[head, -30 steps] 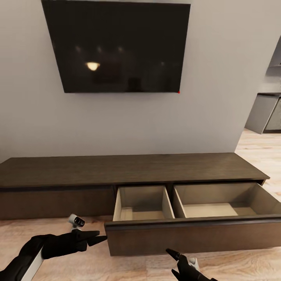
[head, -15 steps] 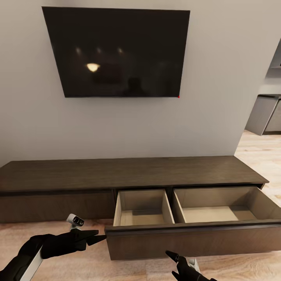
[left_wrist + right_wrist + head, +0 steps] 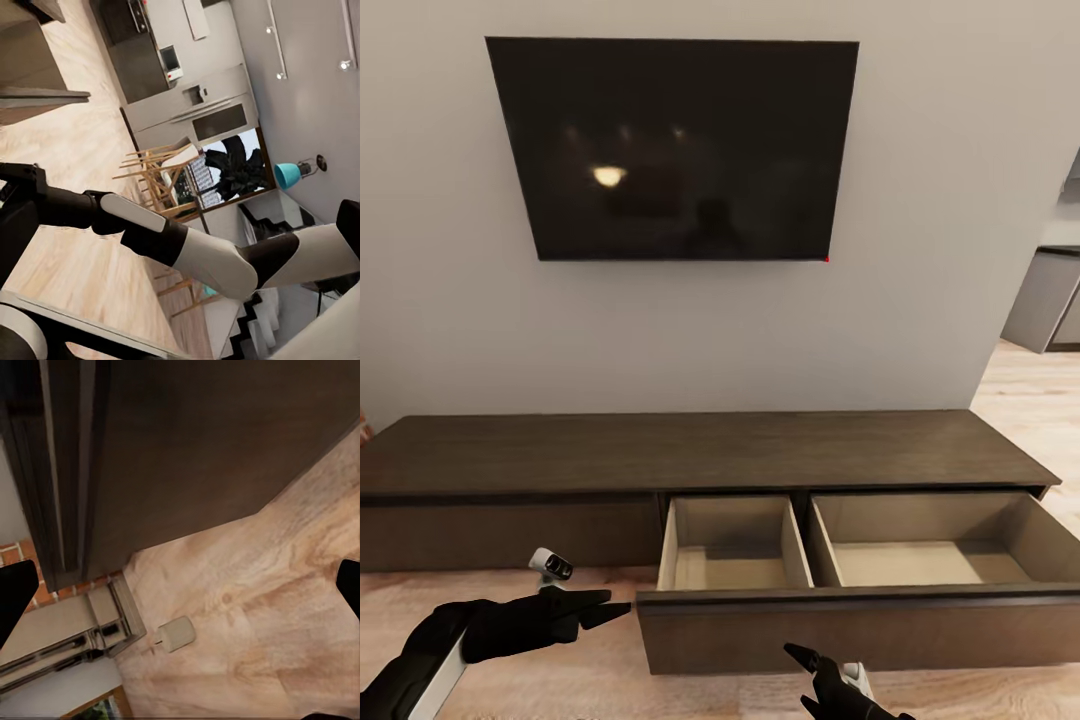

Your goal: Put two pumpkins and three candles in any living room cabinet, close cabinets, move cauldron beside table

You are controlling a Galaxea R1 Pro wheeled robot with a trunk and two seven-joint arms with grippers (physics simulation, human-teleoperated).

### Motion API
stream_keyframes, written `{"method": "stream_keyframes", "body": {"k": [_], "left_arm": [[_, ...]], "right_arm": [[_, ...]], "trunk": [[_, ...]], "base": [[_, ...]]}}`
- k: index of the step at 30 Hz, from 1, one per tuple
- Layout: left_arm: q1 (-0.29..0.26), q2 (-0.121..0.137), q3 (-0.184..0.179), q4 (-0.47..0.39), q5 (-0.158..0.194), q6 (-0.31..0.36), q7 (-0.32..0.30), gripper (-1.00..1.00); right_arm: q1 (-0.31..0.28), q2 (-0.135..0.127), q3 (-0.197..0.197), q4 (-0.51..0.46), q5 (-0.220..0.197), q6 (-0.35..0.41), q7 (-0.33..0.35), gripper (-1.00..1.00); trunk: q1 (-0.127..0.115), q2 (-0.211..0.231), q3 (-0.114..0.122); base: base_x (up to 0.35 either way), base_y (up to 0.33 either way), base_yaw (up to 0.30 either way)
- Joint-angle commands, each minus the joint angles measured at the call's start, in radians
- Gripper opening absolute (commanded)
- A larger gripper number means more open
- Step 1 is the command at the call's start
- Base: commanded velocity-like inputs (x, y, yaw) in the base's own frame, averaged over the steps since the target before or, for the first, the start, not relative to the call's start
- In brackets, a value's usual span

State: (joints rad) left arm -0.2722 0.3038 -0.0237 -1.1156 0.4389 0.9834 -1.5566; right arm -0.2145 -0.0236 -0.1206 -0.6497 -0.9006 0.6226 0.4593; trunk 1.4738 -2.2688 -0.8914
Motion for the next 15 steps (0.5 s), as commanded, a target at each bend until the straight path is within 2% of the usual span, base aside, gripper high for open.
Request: {"method": "stream_keyframes", "body": {"k": [1, 15], "left_arm": [[-0.001, 0.001, -0.002, 0.0, 0.001, 0.011, -0.002, 1.0], [-0.001, 0.001, -0.001, 0.0, -0.001, 0.009, 0.004, 1.0]], "right_arm": [[0.0, 0.0, -0.004, 0.0, -0.003, 0.008, 0.0, 1.0], [0.0, 0.001, -0.003, 0.0, -0.004, 0.009, -0.002, 1.0]], "trunk": [[-0.004, 0.007, 0.002], [-0.054, 0.098, 0.043]], "base": [[0.0, 0.0, 0.255], [0.0, 0.0, 0.287]]}}
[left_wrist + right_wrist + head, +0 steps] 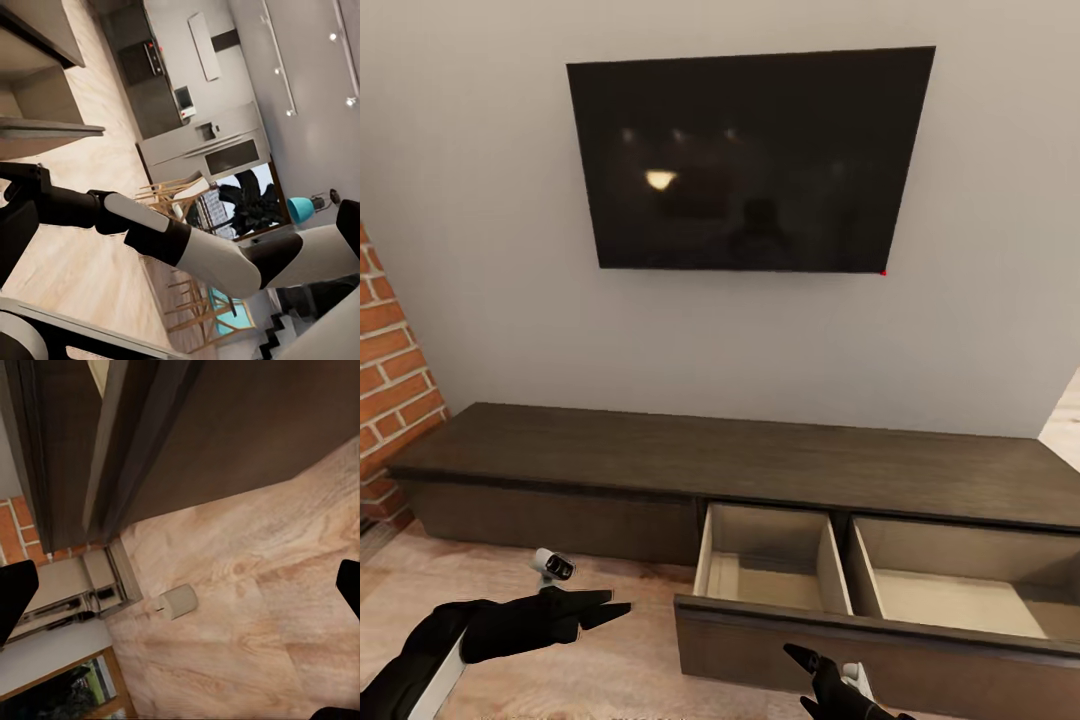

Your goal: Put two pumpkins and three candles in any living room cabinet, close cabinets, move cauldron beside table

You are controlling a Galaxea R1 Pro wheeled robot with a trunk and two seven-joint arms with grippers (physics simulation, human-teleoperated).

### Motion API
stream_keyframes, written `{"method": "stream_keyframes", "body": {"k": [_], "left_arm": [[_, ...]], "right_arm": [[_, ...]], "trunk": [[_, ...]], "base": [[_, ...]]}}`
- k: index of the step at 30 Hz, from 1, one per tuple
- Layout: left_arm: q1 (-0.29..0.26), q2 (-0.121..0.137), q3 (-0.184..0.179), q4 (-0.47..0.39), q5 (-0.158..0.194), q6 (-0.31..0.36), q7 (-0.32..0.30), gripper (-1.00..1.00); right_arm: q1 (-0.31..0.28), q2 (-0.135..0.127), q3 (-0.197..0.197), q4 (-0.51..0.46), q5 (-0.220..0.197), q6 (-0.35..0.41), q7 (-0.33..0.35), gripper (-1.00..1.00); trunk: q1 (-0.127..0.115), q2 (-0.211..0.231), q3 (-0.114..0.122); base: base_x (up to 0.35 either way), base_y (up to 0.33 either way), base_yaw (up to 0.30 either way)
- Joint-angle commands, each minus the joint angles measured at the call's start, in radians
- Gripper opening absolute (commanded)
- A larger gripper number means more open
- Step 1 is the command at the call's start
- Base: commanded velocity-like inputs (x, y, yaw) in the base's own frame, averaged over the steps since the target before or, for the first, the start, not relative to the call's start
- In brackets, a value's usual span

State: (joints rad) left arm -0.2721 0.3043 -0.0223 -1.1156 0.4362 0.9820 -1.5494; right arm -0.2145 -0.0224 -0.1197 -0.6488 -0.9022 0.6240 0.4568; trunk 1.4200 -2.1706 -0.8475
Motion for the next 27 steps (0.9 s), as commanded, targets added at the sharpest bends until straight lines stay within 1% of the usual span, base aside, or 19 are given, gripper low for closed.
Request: {"method": "stream_keyframes", "body": {"k": [1, 14, 17, 19, 27], "left_arm": [[-0.001, 0.001, -0.002, 0.0, 0.002, 0.011, -0.003, 1.0], [-0.001, 0.004, -0.001, 0.002, 0.005, 0.011, -0.004, 1.0], [-0.001, 0.003, 0.019, 0.002, 0.004, 0.01, -0.005, 1.0], [-0.001, 0.003, 0.025, 0.002, 0.004, 0.01, -0.005, 1.0], [-0.001, 0.003, 0.031, 0.002, 0.003, 0.01, -0.005, 1.0]], "right_arm": [[0.0, 0.001, -0.003, 0.0, -0.003, 0.008, 0.001, 1.0], [0.0, 0.001, -0.003, 0.0, -0.003, 0.007, -0.001, 1.0], [0.0, 0.001, -0.003, 0.0, -0.003, 0.007, -0.001, 1.0], [0.0, 0.001, -0.003, 0.0, -0.003, 0.006, -0.002, 1.0], [0.0, 0.001, -0.003, -0.001, -0.003, 0.006, -0.004, 1.0]], "trunk": [[0.0, 0.0, -0.001], [0.0, 0.0, -0.001], [0.0, 0.0, -0.001], [0.0, 0.0, -0.001], [0.0, 0.0, -0.001]], "base": [[0.0, 0.0, 0.292], [-0.008, 0.012, 0.292], [-0.086, 0.172, 0.292], [-0.106, 0.236, 0.292], [-0.079, 0.264, 0.292]]}}
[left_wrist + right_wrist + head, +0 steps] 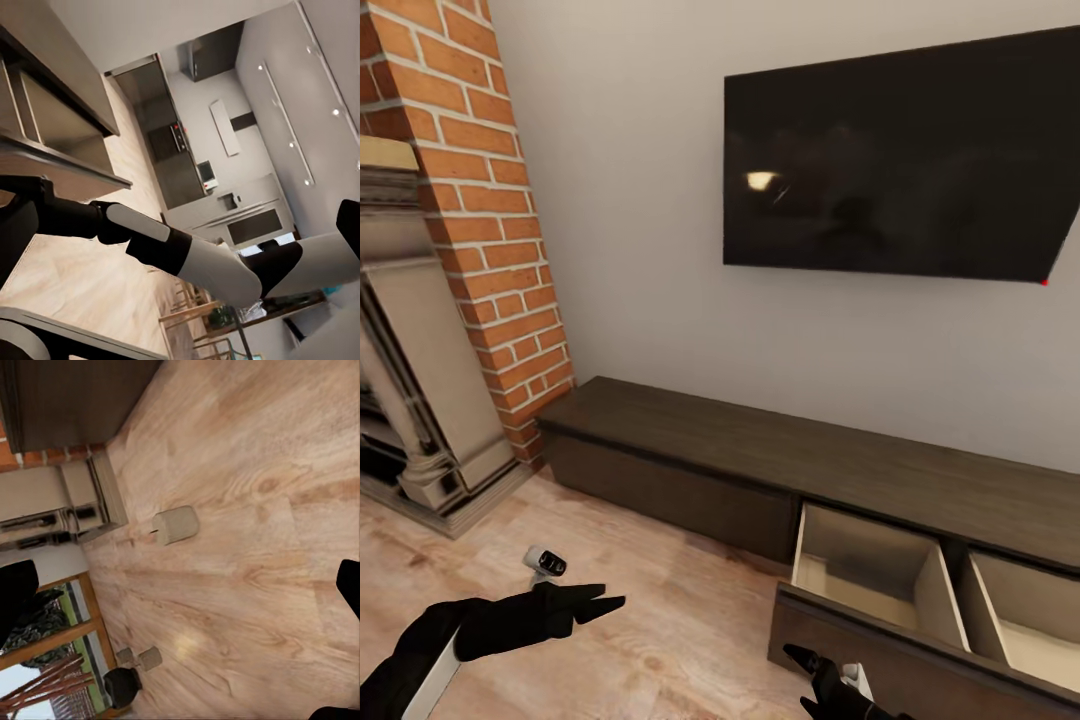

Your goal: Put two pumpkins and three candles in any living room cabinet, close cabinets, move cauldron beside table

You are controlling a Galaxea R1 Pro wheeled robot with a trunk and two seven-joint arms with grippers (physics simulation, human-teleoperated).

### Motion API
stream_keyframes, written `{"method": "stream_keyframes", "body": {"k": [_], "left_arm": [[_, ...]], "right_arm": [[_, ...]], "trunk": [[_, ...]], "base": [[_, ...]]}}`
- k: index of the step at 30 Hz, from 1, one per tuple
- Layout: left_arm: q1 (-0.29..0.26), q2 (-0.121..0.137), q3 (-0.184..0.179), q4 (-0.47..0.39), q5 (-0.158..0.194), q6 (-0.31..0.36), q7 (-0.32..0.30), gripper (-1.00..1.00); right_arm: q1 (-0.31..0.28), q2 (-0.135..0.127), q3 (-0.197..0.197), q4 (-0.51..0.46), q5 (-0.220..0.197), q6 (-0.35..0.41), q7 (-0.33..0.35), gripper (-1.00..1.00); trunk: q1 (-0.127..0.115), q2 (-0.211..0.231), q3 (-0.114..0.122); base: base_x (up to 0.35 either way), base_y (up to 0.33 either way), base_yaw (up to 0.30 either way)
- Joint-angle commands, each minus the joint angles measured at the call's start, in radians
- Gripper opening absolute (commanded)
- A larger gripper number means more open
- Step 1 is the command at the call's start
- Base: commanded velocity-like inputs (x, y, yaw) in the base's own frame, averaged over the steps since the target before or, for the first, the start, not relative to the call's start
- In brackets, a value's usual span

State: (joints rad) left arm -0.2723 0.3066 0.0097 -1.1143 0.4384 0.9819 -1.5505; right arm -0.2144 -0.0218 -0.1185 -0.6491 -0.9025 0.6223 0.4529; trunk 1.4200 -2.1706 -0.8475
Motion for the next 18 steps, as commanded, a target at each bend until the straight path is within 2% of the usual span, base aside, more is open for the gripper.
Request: {"method": "stream_keyframes", "body": {"k": [1, 8, 18], "left_arm": [[-0.001, 0.0, -0.001, 0.001, 0.001, 0.011, -0.003, 1.0], [-0.001, 0.0, -0.001, 0.001, 0.001, 0.011, -0.003, 1.0], [-0.001, 0.001, 0.001, 0.001, 0.0, 0.011, -0.002, 1.0]], "right_arm": [[0.0, 0.0, -0.004, -0.001, -0.001, 0.008, 0.0, 1.0], [0.0, 0.003, -0.004, 0.0, 0.05, 0.008, 0.0, 1.0], [0.0, 0.006, -0.003, -0.001, 0.06, 0.008, 0.0, 1.0]], "trunk": [[0.0, 0.0, -0.001], [0.0, 0.0, -0.001], [0.0, 0.0, -0.001]], "base": [[-0.015, 0.269, 0.292], [-0.004, 0.133, 0.292], [0.0, 0.007, 0.292]]}}
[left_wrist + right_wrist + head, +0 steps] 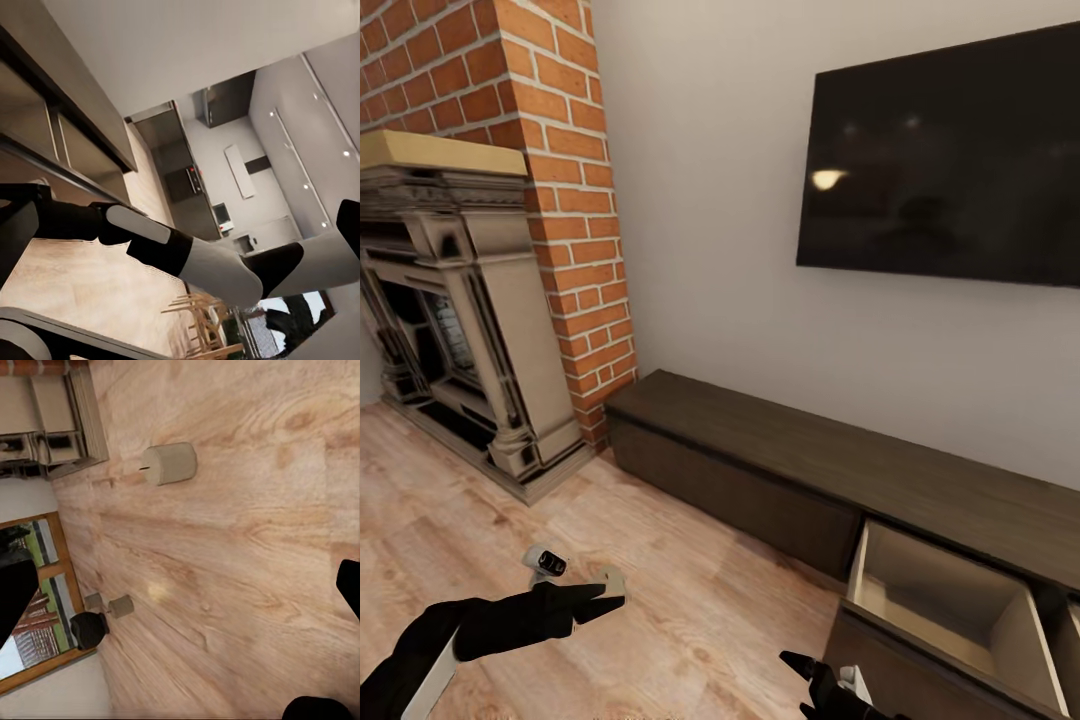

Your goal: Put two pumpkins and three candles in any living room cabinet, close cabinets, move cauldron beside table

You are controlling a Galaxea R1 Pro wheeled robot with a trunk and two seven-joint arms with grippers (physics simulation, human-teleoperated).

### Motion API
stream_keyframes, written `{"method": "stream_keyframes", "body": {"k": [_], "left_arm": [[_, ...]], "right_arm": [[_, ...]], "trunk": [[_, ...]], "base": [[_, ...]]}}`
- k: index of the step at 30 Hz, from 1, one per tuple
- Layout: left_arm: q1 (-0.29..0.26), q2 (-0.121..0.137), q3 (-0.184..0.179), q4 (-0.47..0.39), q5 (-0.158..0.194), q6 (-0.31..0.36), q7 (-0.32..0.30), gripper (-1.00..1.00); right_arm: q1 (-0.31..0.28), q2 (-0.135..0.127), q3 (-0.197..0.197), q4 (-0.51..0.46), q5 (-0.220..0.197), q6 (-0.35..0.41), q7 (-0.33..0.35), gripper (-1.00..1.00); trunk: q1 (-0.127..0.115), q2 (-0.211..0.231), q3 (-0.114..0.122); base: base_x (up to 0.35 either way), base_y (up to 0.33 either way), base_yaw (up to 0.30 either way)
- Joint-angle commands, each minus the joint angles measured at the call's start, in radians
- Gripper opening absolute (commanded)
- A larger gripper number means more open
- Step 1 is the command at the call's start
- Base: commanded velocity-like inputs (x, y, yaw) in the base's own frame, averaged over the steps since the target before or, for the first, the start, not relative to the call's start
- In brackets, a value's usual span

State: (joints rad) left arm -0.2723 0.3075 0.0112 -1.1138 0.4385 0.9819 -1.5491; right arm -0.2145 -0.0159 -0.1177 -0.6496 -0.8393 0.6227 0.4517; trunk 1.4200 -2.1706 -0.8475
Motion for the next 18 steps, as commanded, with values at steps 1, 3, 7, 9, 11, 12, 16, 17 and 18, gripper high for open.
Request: {"method": "stream_keyframes", "body": {"k": [1, 3, 7, 9, 11, 12, 16, 17, 18], "left_arm": [[-0.001, 0.0, -0.001, 0.0, 0.0, 0.01, -0.003, 1.0], [-0.001, 0.001, -0.001, 0.0, 0.0, 0.01, -0.003, 1.0], [-0.001, 0.001, 0.013, 0.0, 0.0, 0.009, -0.003, 1.0], [-0.001, 0.001, 0.034, 0.0, -0.002, 0.009, -0.002, 1.0], [-0.001, 0.001, 0.043, 0.007, -0.003, 0.009, -0.002, 1.0], [-0.001, 0.002, 0.046, 0.012, -0.004, 0.009, -0.002, 1.0], [-0.001, 0.002, 0.05, 0.024, -0.004, 0.009, -0.003, 1.0], [-0.001, 0.002, 0.051, 0.027, -0.004, 0.009, -0.003, 1.0], [-0.001, 0.002, 0.051, 0.029, -0.004, 0.009, -0.003, 1.0]], "right_arm": [[0.0, 0.0, -0.004, -0.001, -0.002, 0.008, 0.001, 1.0], [0.0, 0.0, -0.004, -0.001, -0.002, 0.008, 0.001, 1.0], [0.0, 0.001, -0.003, -0.001, 0.0, 0.007, 0.001, 1.0], [0.0, 0.001, -0.003, -0.001, 0.001, 0.006, 0.001, 1.0], [0.0, 0.001, -0.003, -0.001, 0.001, 0.006, 0.001, 1.0], [0.0, 0.001, -0.003, -0.001, 0.003, 0.006, 0.001, 1.0], [0.0, 0.001, -0.003, 0.0, 0.032, -0.021, 0.001, 1.0], [0.0, 0.001, -0.003, 0.0, 0.037, -0.027, 0.001, 1.0], [0.0, 0.001, -0.003, 0.001, 0.041, -0.03, 0.0, 1.0]], "trunk": [[0.0, 0.0, -0.001], [0.0, 0.0, -0.001], [0.0, 0.0, -0.001], [0.0, 0.0, -0.001], [0.0, 0.0, -0.001], [0.0, 0.0, -0.001], [0.0, 0.0, -0.001], [0.0, 0.0, -0.001], [0.0, 0.0, -0.001]], "base": [[0.0, 0.0, 0.292], [0.0, 0.0, 0.292], [0.0, 0.0, 0.292], [0.0, 0.0, 0.292], [0.0, 0.0, 0.292], [0.0, 0.0, 0.292], [0.0, 0.0, 0.292], [0.0, 0.0, 0.292], [0.0, 0.0, 0.292]]}}
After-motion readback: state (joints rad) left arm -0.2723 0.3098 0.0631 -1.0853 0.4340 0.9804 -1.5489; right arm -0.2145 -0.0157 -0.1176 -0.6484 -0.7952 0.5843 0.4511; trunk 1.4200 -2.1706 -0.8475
